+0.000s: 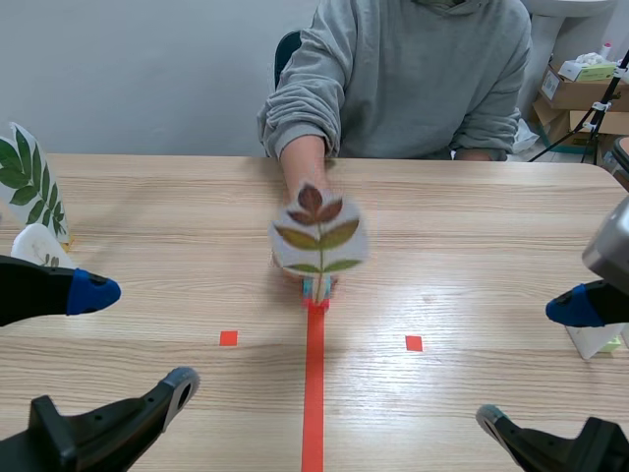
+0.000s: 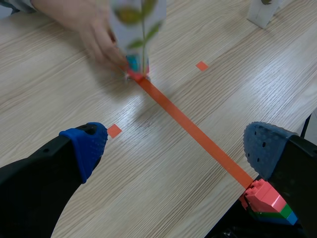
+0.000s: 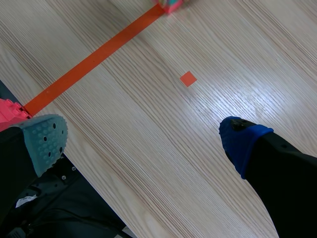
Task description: Do the leaf sorting experiment
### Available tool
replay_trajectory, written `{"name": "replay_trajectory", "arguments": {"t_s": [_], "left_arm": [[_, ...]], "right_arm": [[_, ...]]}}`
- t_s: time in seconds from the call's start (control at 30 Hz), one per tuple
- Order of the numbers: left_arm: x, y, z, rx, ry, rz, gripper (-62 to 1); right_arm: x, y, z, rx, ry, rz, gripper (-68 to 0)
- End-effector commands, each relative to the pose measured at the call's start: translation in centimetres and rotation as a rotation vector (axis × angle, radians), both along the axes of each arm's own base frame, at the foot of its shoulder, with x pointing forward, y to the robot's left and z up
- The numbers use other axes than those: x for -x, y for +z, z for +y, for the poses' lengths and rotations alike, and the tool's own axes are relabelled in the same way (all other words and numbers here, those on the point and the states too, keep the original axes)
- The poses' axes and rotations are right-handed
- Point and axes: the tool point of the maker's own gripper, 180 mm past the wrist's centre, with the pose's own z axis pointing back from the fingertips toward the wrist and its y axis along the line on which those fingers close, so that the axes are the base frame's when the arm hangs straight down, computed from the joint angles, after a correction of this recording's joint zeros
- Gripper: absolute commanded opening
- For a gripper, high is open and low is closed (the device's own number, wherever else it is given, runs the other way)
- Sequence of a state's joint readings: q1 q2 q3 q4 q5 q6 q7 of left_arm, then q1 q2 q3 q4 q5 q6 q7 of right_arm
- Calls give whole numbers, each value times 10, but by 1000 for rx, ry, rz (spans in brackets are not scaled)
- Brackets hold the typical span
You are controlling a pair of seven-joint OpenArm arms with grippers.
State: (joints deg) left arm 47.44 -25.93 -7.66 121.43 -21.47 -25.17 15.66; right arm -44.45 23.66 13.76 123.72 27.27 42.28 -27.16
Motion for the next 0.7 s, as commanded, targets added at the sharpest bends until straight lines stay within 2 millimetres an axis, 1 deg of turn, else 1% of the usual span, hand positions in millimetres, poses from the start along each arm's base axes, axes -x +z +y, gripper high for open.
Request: {"name": "replay_trajectory", "arguments": {"t_s": [0.0,0.13,0.3,0.53,0.67], "left_arm": [[-1,7,-3,10,-16,-22,-22],[-1,7,-3,3,-24,-25,-22],[-6,10,-2,-6,-26,-43,-22],[-5,7,-2,-18,-27,-30,-22],[-5,7,-2,-18,-27,-30,-22]], "right_arm": [[-3,4,0,-1,11,-18,-37],[-4,5,0,-1,11,-21,-37],[-9,5,-3,27,8,-26,-37],[-6,-1,-8,63,2,4,-37],[-6,-1,-8,63,2,4,-37]]}}
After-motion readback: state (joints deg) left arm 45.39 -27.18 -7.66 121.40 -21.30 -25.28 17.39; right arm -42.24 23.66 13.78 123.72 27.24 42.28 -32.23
